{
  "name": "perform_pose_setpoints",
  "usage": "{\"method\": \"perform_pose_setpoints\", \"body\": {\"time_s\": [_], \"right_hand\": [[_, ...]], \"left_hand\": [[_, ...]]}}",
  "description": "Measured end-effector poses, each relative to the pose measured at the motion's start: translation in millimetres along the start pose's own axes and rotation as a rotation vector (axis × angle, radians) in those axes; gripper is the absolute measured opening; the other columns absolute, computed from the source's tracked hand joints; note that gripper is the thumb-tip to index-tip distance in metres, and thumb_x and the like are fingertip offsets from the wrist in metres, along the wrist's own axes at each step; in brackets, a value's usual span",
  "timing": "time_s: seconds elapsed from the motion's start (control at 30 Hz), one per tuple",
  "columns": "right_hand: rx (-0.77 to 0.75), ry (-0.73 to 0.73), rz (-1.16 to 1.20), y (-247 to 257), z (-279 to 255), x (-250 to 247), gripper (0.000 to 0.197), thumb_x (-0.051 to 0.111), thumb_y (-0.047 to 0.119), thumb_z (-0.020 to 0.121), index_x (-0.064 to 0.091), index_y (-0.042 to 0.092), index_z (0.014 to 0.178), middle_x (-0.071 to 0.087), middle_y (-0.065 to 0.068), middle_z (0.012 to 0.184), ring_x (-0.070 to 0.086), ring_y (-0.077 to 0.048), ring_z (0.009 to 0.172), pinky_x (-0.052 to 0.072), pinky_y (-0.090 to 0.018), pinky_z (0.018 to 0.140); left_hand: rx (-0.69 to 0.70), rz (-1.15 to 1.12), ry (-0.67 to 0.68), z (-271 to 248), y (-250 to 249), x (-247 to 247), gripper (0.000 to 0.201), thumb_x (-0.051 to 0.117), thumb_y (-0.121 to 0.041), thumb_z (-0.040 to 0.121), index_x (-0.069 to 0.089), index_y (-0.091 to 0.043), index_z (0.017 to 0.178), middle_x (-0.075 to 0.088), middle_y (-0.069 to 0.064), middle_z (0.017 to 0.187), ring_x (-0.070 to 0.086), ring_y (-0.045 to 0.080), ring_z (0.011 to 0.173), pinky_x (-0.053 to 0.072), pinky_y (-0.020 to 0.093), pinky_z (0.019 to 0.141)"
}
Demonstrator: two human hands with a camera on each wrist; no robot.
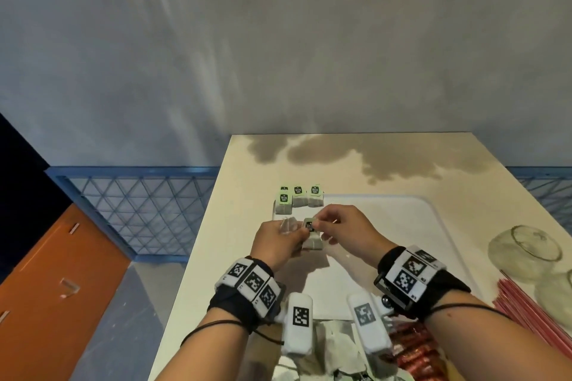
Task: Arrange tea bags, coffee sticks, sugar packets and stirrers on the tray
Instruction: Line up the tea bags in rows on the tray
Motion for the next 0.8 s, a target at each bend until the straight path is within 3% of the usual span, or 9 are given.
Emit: {"method": "perform_pose_setpoints", "body": {"time_s": [0.1, 0.17, 0.23, 0.3, 0.37, 0.5, 0.63, 0.73, 0.8], "right_hand": [[0.042, 0.033, -0.064, -12, 19, 8, 0.007, 0.070, 0.014, 0.090, 0.072, 0.009, 0.084, 0.067, -0.006, 0.073, 0.062, -0.014, 0.065, 0.050, -0.025, 0.063], [0.083, 0.033, -0.084, -21, 32, 11, 0.011, 0.069, 0.010, 0.090, 0.071, -0.001, 0.089, 0.064, -0.009, 0.067, 0.059, -0.011, 0.057, 0.049, -0.020, 0.057], [0.104, 0.012, -0.076, -26, 46, 10, 0.014, 0.066, 0.004, 0.091, 0.068, -0.010, 0.087, 0.056, -0.009, 0.059, 0.050, -0.003, 0.043, 0.043, -0.015, 0.049], [0.088, -0.027, -0.125, -25, 64, 5, 0.016, 0.066, 0.004, 0.091, 0.068, -0.007, 0.080, 0.055, -0.007, 0.057, 0.046, 0.000, 0.038, 0.042, -0.019, 0.052], [0.058, -0.064, -0.179, -21, 79, 0, 0.014, 0.067, 0.007, 0.091, 0.069, 0.000, 0.079, 0.058, -0.002, 0.060, 0.050, 0.002, 0.046, 0.041, -0.018, 0.055], [-0.009, -0.054, -0.378, -11, 108, 3, 0.011, 0.068, 0.018, 0.091, 0.077, 0.011, 0.092, 0.069, 0.001, 0.084, 0.058, -0.009, 0.080, 0.039, -0.019, 0.067], [-0.021, -0.047, -0.458, -4, 125, 9, 0.012, 0.067, 0.019, 0.091, 0.077, 0.012, 0.094, 0.070, 0.002, 0.089, 0.057, -0.012, 0.084, 0.040, -0.023, 0.074], [-0.008, -0.077, -0.465, -2, 132, 7, 0.011, 0.068, 0.019, 0.091, 0.077, 0.013, 0.090, 0.073, -0.003, 0.093, 0.063, -0.017, 0.086, 0.053, -0.034, 0.081], [0.005, -0.077, -0.461, -4, 133, 8, 0.010, 0.068, 0.019, 0.090, 0.077, 0.014, 0.089, 0.074, -0.003, 0.091, 0.067, -0.020, 0.087, 0.055, -0.038, 0.084]], "left_hand": [[-0.156, -0.054, -0.010, 10, 14, -10, 0.006, 0.068, -0.005, 0.088, 0.070, 0.000, 0.086, 0.069, 0.019, 0.079, 0.065, 0.031, 0.064, 0.061, 0.047, 0.067], [-0.276, -0.146, 0.008, 17, 22, -13, 0.017, 0.061, -0.010, 0.093, 0.063, 0.007, 0.089, 0.063, 0.022, 0.075, 0.063, 0.030, 0.055, 0.058, 0.058, 0.073], [-0.323, -0.199, -0.011, 27, 25, -20, 0.016, 0.051, -0.008, 0.096, 0.056, 0.007, 0.090, 0.059, 0.024, 0.078, 0.060, 0.030, 0.056, 0.056, 0.059, 0.080], [-0.324, -0.258, -0.052, 37, 26, -28, 0.013, 0.043, -0.006, 0.095, 0.053, 0.002, 0.092, 0.058, 0.023, 0.081, 0.058, 0.031, 0.062, 0.056, 0.056, 0.076], [-0.335, -0.311, -0.075, 45, 29, -35, 0.017, 0.038, -0.005, 0.093, 0.054, -0.001, 0.095, 0.058, 0.020, 0.078, 0.058, 0.030, 0.064, 0.055, 0.045, 0.064], [-0.369, -0.371, -0.070, 50, 34, -40, 0.026, 0.037, 0.000, 0.082, 0.059, -0.002, 0.095, 0.057, 0.019, 0.080, 0.052, 0.026, 0.061, 0.041, 0.032, 0.057], [-0.343, -0.379, -0.089, 51, 29, -43, 0.027, 0.041, 0.001, 0.073, 0.061, -0.002, 0.091, 0.057, 0.020, 0.079, 0.049, 0.025, 0.057, 0.036, 0.031, 0.055], [-0.358, -0.380, -0.084, 47, 27, -43, 0.024, 0.042, 0.000, 0.076, 0.061, -0.002, 0.090, 0.056, 0.019, 0.079, 0.047, 0.024, 0.056, 0.034, 0.032, 0.055], [-0.345, -0.331, -0.080, 47, 26, -44, 0.021, 0.044, 0.000, 0.080, 0.063, -0.002, 0.089, 0.059, 0.018, 0.076, 0.048, 0.024, 0.055, 0.043, 0.036, 0.058]]}}
Point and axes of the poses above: each hand's wrist, its own z-axis towards the middle knuckle, its own x-axis out of the palm, y = z × x, the point moved 9 cm from there along z, towards the middle knuckle
